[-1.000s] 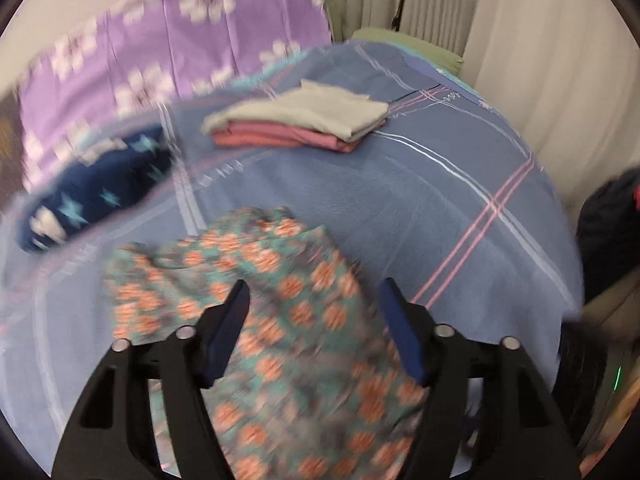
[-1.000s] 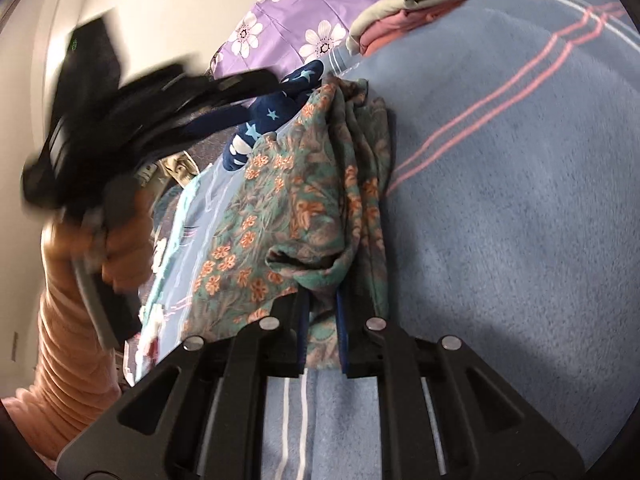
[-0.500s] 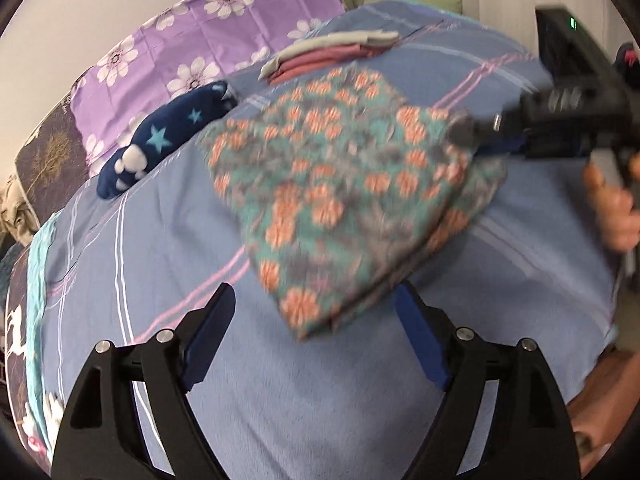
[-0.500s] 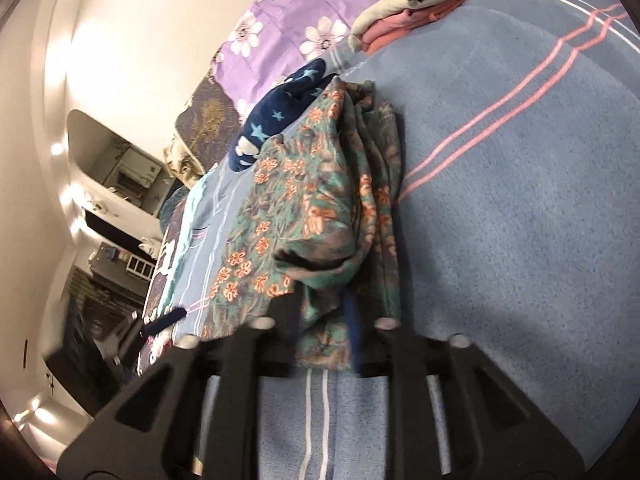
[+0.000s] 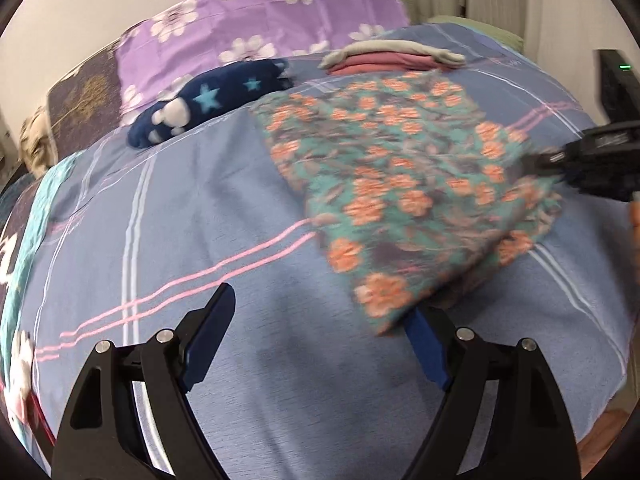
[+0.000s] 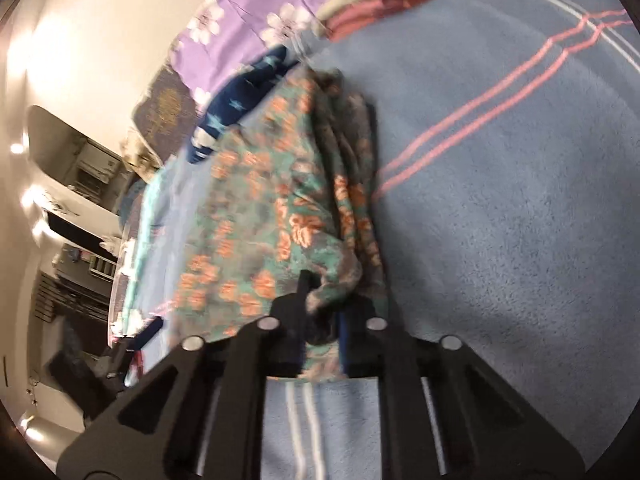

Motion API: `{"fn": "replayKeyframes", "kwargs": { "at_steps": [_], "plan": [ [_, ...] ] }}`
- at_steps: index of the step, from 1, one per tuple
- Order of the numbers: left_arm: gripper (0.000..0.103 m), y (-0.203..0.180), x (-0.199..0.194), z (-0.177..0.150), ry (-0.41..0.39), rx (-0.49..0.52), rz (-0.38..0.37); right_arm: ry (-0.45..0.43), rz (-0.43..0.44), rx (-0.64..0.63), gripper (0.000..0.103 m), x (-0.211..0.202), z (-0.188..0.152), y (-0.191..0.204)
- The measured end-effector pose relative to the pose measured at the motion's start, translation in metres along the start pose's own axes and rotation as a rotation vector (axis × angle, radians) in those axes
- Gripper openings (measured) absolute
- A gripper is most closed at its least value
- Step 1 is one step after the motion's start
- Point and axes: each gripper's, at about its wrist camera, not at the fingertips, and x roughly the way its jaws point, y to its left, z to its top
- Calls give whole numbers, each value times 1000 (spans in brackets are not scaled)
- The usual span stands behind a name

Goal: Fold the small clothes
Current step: 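Open the right gripper to release the folded edge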

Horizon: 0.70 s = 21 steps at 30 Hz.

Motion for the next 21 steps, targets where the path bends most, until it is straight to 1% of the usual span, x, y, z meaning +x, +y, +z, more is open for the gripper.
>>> {"fn": "replayKeyframes", "kwargs": {
  "at_steps": [1,2,3,5,7,8,9,10,11,12,13,14,15,16,17,18,20,21],
  "plan": [
    [82,4,1,-1,7,-12,4,-14,41,-15,9,-10,0,6],
    [84,12,2,-5,18,-38,-8,-26,62,-36,8,-18,-1,10],
    [84,18,3,-7,23,-61,-23,-33,56,-53,8,-23,-2,13],
    [84,25,3,-12,24,-96,-51,-37,-15,-89,7,-26,-7,14],
    [84,22,2,-16,19,-84,-52,-10,-114,-105,7,-14,-14,2],
    [84,20,2,-18,20,-76,-52,7,-147,-97,8,-8,-17,-5],
    [84,18,3,-18,25,-68,-54,20,-176,-73,8,-1,-19,-15],
    [83,16,3,-18,31,-64,-63,16,-167,-60,11,0,-19,-19],
    [78,16,0,-19,33,-62,-87,9,-165,-58,14,-2,-19,-19],
    [72,17,-5,-18,29,-63,-121,-10,-171,-73,14,-6,-18,-15],
    [61,19,-10,-18,22,-67,-166,-31,-184,-99,15,-10,-16,-11],
    [51,22,-19,-16,9,-78,-227,-48,-200,-119,17,-15,-16,-8],
    [46,24,-26,-13,-13,-88,-273,-84,-224,-155,17,-22,-15,0],
    [39,27,-33,-10,-36,-97,-307,-100,-224,-172,17,-26,-13,4],
    [35,29,-40,-5,-67,-108,-341,-120,-200,-199,17,-30,-13,12],
    [35,30,-44,-1,-91,-117,-363,-125,-171,-217,17,-33,-14,17],
    [35,27,-41,10,-137,-120,-390,-111,-108,-260,17,-27,-15,29],
    [35,23,-36,14,-138,-117,-393,-91,-96,-278,17,-21,-17,34]
  ]
}}
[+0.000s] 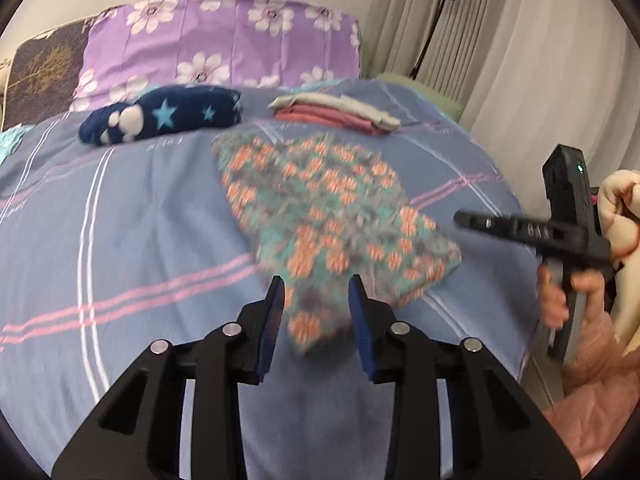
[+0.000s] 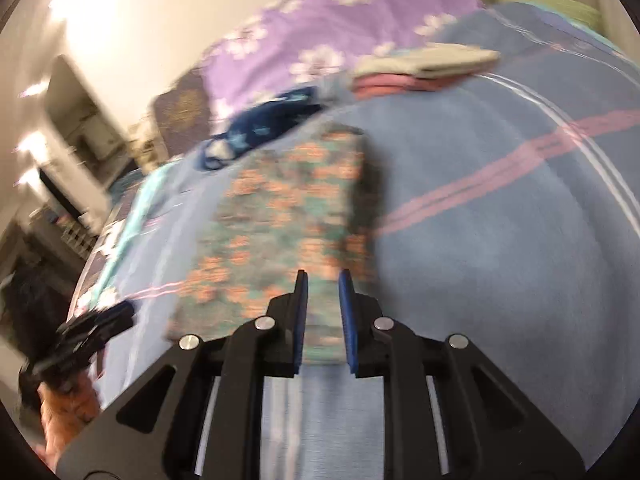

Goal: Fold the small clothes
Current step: 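Open the right gripper to release the folded edge, then press the folded shirt flat with both grippers open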

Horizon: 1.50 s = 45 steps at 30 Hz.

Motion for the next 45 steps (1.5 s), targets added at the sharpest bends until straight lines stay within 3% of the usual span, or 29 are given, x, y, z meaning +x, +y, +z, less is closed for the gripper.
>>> {"fn": "replayKeyframes", "kwargs": {
  "at_steps": [2,5,6,8,11,14,18,21,26,30,31,34,37,38,40,43,44,45],
  "plan": [
    [35,-3,26,2,44,0,-17,49,-26,-18,17,15,-6,3],
    [35,-3,70,-10,156,26,53,139,-128,2,10,44,-17,-7],
    [36,-7,75,-17,137,62,74,120,-111,8,10,42,-20,-11],
    [48,-16,73,-21,114,109,78,123,-129,-17,10,38,-20,-8],
    [50,-18,70,-15,126,102,73,151,-151,-59,18,34,-16,-2],
    [50,-13,58,4,70,49,28,97,-84,-37,41,20,7,-3],
    [51,-4,67,27,23,15,2,29,-85,-56,49,26,62,-10],
    [52,9,104,22,123,-50,10,90,-24,61,49,63,103,-40],
    [63,-7,107,13,82,43,50,171,-24,129,52,119,138,-67],
    [65,-6,109,13,87,46,42,247,82,150,59,158,156,-71],
    [66,-5,110,12,86,43,35,258,94,153,58,165,158,-72],
    [70,-4,110,13,83,40,18,242,62,97,6,169,164,-62],
    [73,-5,108,11,80,42,8,59,52,-3,4,132,170,-43],
    [75,-6,109,11,82,45,2,34,37,-20,4,128,170,-41],
    [79,-8,110,11,85,54,-3,19,-51,-70,6,131,167,-41],
    [85,-15,114,11,95,90,10,26,-326,-123,17,150,158,-53],
    [86,-17,114,10,97,98,16,23,-329,-108,17,149,157,-56],
    [86,-19,115,10,96,108,25,7,-266,-59,17,140,155,-61]
  ]
}}
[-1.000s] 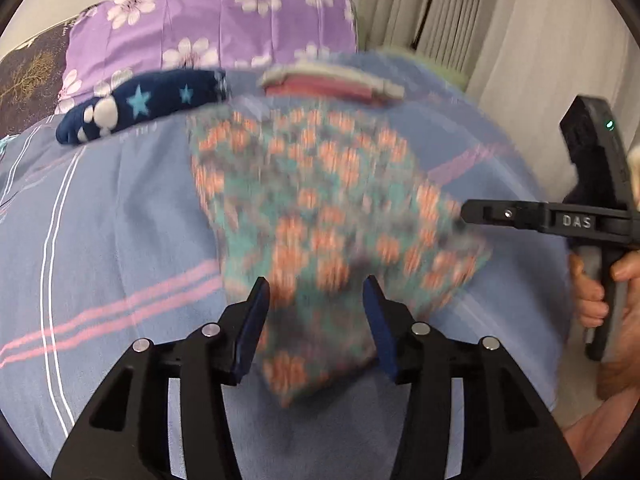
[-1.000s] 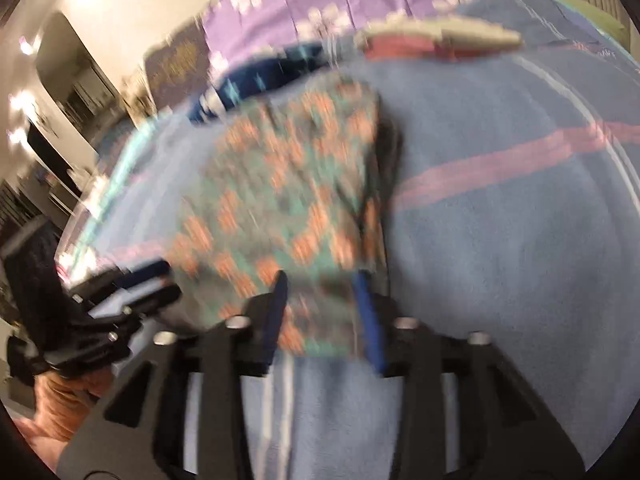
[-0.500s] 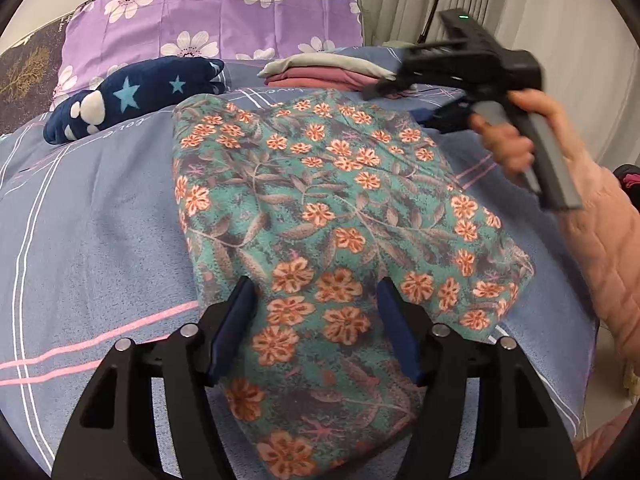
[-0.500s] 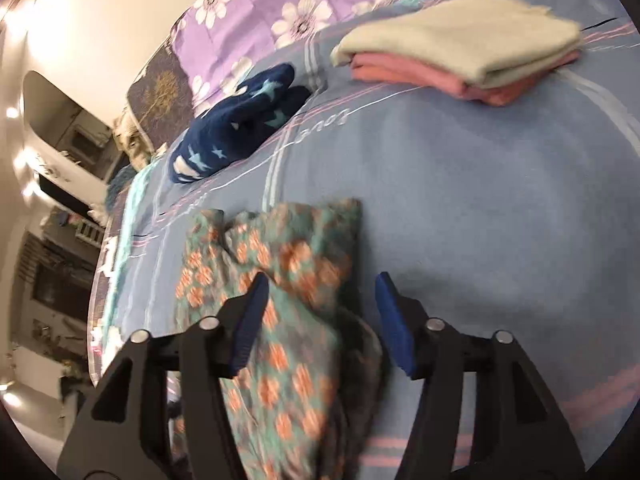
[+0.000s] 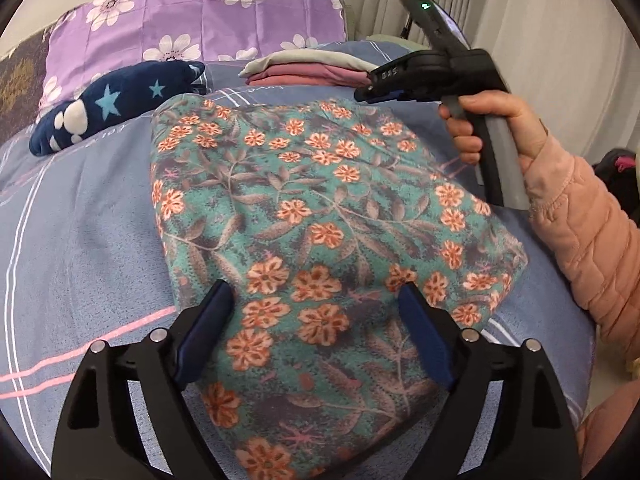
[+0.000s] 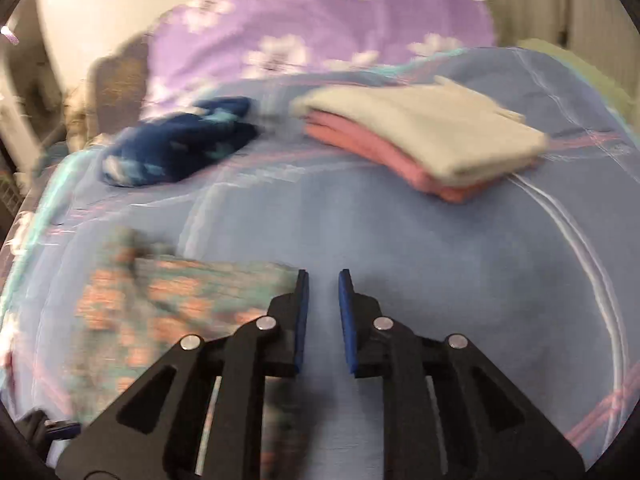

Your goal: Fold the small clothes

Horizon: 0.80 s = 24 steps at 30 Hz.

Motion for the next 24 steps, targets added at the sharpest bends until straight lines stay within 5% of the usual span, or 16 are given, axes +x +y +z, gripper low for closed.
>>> {"fn": "replayKeyframes", "kwargs": {
  "at_steps": [4,9,14,24],
  "plan": [
    [87,1,0,0,0,-2,-4,-63,174,2,17,-52,-12,13],
    [88,-1,0,0,-1,1,-3,-52,361,-206,42,-94,-62,62],
    [88,0,-1,0,-6,-8,-13,119,112,-221,39,-46,-103,55],
    [88,0,-6,6,0,-55,2,74,103,-231,45,-54,-116,54]
  ]
}}
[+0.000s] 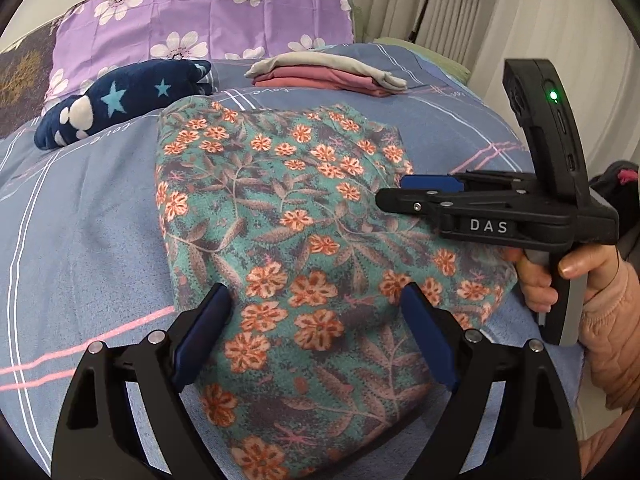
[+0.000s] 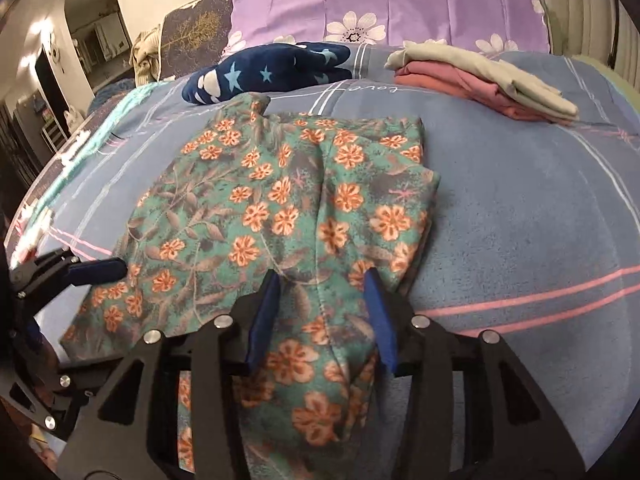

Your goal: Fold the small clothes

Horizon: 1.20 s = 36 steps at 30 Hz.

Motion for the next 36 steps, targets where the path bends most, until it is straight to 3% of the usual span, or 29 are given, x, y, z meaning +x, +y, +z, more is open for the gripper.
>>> {"fn": "replayKeyframes", "kwargs": {
  "at_steps": [3,6,10,13,17,19,22,29,36],
  "plan": [
    [88,0,-7,1,-3,-24,-6,-40,-55,-10,38,-17,-3,5],
    [88,-1,-17,2,-17,-19,3,-96,-27,13,38,-44,-10,5],
    [88,-1,-26,3,-35,-4,38,-142,67,45,50,-69,-20,9],
    [91,4,-22,-3,-14,-11,63,-113,158,74,50,-70,-31,10],
    [95,20,-4,-24,69,-61,81,21,54,98,43,-46,-51,5],
    [95,25,-7,-29,46,-86,52,0,45,88,43,-46,-60,4],
    [95,25,-6,-29,52,-83,56,31,19,112,56,-42,-61,3],
    [95,27,-11,-28,50,-104,35,29,48,161,57,-47,-60,-4],
    [95,30,-22,-13,13,-97,42,-65,33,189,57,-72,-38,-17]
  ]
}}
